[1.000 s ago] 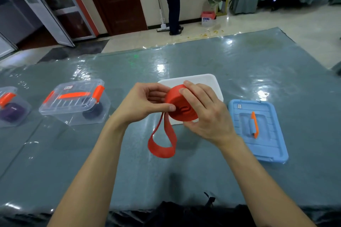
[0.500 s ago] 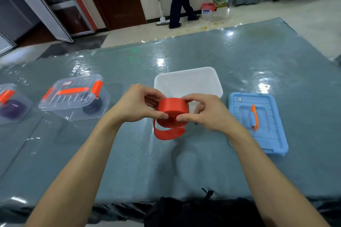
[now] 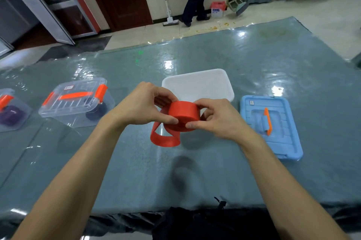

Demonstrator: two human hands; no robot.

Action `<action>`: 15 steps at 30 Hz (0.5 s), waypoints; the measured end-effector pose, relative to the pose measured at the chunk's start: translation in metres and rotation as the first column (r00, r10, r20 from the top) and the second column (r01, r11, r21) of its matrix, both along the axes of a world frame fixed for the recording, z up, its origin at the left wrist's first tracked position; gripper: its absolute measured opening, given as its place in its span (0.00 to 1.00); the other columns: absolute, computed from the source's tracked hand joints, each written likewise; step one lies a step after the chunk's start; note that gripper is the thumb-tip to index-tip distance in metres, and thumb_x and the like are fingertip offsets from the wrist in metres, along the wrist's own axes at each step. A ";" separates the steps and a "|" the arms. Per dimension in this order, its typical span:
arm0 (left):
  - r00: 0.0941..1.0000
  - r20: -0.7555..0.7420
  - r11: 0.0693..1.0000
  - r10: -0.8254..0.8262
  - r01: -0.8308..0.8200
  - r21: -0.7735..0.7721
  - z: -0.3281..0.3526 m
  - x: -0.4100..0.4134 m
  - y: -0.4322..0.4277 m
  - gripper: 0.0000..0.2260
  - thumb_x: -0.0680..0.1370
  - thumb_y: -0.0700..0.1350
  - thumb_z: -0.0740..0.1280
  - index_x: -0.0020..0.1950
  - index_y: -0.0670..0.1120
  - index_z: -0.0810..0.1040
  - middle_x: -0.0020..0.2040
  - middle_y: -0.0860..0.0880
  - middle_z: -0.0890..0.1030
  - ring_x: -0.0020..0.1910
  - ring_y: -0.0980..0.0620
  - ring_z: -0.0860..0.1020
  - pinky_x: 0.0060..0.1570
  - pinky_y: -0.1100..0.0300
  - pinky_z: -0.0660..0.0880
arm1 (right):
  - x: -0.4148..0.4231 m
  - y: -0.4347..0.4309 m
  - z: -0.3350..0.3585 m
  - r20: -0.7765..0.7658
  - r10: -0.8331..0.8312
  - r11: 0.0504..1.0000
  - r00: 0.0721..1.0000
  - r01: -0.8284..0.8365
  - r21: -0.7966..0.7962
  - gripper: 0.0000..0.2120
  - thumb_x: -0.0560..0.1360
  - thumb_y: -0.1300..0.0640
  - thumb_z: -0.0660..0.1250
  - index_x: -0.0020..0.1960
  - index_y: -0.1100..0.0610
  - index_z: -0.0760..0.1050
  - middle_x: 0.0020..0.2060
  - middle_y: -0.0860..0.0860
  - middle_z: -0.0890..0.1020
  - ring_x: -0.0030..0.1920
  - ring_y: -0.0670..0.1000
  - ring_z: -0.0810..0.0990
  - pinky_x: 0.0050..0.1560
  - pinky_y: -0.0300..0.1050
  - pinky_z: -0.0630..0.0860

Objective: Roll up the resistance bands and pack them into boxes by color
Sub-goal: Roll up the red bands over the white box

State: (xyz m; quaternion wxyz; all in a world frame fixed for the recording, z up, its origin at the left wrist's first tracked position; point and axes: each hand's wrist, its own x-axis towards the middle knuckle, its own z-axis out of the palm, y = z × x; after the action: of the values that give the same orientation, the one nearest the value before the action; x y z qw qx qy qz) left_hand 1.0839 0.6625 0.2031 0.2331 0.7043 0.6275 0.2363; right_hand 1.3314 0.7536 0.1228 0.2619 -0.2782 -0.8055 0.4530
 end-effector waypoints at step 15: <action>0.850 0.515 0.994 0.107 -0.108 -0.027 -0.020 -0.002 0.007 0.21 0.65 0.47 0.87 0.56 0.48 0.90 0.51 0.43 0.91 0.51 0.47 0.89 0.57 0.52 0.86 | 0.006 0.018 -0.002 -0.415 -0.041 0.912 0.909 -0.136 -0.387 0.26 0.64 0.45 0.88 0.58 0.51 0.86 0.53 0.54 0.89 0.46 0.59 0.89 0.50 0.51 0.85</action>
State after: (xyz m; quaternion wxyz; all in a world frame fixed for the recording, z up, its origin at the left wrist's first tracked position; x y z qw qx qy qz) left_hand 1.0824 0.6695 0.1828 0.3778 0.5795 0.5801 0.4299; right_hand 1.3377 0.7714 0.1211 0.3517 -0.2041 -0.6258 0.6656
